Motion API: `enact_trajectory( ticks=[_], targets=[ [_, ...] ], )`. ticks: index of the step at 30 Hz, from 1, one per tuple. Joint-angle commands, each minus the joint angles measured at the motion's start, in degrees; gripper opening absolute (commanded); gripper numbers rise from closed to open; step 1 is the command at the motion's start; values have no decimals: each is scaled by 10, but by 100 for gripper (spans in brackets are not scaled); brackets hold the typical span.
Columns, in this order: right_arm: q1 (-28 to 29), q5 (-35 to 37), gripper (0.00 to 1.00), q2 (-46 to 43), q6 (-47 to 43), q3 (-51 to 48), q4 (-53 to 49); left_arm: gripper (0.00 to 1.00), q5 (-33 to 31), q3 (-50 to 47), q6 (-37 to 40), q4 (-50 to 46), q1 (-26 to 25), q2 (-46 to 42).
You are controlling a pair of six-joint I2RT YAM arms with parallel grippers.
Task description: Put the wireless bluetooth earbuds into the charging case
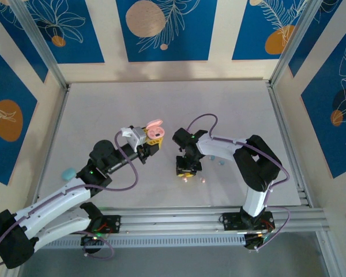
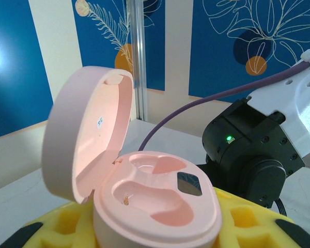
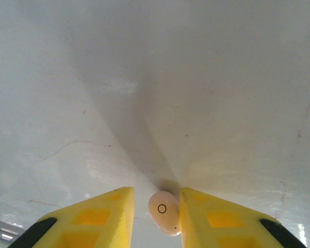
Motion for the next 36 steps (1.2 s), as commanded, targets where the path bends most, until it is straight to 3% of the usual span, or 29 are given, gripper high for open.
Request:
enact_trajectory(
  ticks=[1, 9, 14, 24, 36],
  targets=[
    [6, -36, 30, -11, 5, 2, -3, 30, -4, -2, 3, 5, 2, -1],
    [18, -47, 29, -19, 11, -1, -19, 30, -4, -3, 2, 4, 2, -6],
    [24, -19, 30, -25, 1, 11, -29, 30, -6, -3, 2, 3, 2, -7],
    [48, 25, 34, 34, -118, 73, -73, 30, -19, -5, 2, -2, 3, -25],
    [57, 33, 36, 57, -188, 107, -89, 30, -32, 0, -2, -36, 2, -53]
  ],
)
